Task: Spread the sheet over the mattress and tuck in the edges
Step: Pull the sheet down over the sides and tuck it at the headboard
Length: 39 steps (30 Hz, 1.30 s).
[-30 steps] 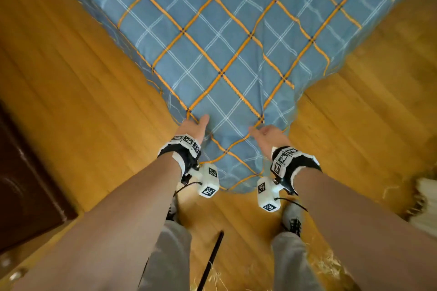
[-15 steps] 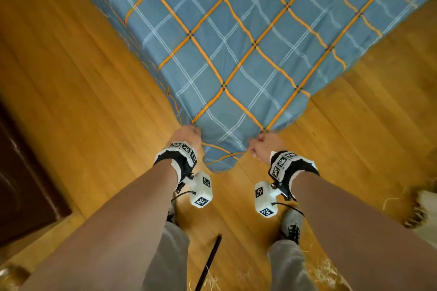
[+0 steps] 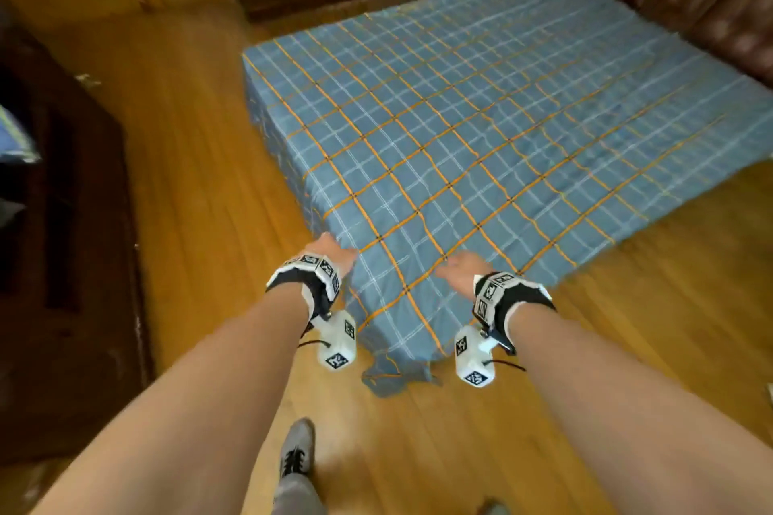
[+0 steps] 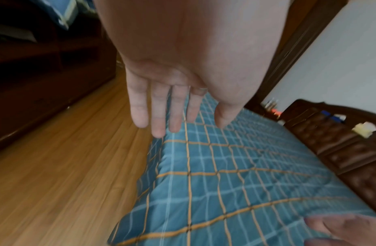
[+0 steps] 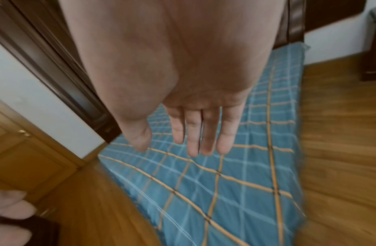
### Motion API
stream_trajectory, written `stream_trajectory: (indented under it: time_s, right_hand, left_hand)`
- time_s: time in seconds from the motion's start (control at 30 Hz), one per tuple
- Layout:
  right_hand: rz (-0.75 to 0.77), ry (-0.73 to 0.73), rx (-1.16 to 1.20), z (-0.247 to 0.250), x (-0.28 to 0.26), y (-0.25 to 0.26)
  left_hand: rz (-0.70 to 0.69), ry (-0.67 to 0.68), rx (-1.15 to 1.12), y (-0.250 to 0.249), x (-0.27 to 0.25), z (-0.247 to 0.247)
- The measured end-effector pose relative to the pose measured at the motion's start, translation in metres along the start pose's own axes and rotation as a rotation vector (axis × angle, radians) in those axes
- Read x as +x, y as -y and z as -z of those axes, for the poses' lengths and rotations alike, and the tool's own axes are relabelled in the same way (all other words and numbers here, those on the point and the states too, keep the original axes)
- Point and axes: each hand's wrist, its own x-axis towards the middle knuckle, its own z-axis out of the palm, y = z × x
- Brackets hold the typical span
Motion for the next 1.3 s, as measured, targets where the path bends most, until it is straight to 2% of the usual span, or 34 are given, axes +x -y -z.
stream_trajectory:
  time_s: [0.1,0.23,0.43,0.57,0.7,0.83,0.9,1.07,1.3]
  right_hand:
    - [0.058,-0.090,0.044,0.045,-0.030,0.029]
    - [0.047,-0.112,0.045,0.073,-0.053,0.060]
    - [-0.006,-0.151,0.068,0.064,-0.069,0.112]
    - [-0.041,-0.124,0.164,0.050,-0.072,0.128]
    - [-0.181,-0.165,0.239,0.044,-0.078,0.106]
    - [-0.275,-0.123,0.284,0.036,-0.058,0.081]
    - [-0.273,-0.107,0.283,0.029,-0.036,0.083]
    - [-0.209,-0.012,0.320,-0.019,0.038,0.112]
    - [-0.292,0.046,0.481,-0.110,0.161,0.129]
  left_hand:
    - [-0.075,0.008,0.021,-0.018,-0.025,0.055]
    - [-0.107,-0.041,-0.008,-0.020,-0.026,0.109]
    - [-0.272,-0.046,0.159,-0.014,0.003,0.166]
    - [-0.496,0.025,0.412,-0.036,0.020,0.190]
    - [-0.693,0.088,0.541,-0.067,0.030,0.185]
    - [-0.773,0.118,0.704,-0.079,0.051,0.165]
    - [-0.807,0.113,0.733,-0.075,0.072,0.156]
    - [-0.803,0.174,0.846,-0.055,0.146,0.129]
    - [-0.912,0.275,1.022,-0.046,0.286,0.060]
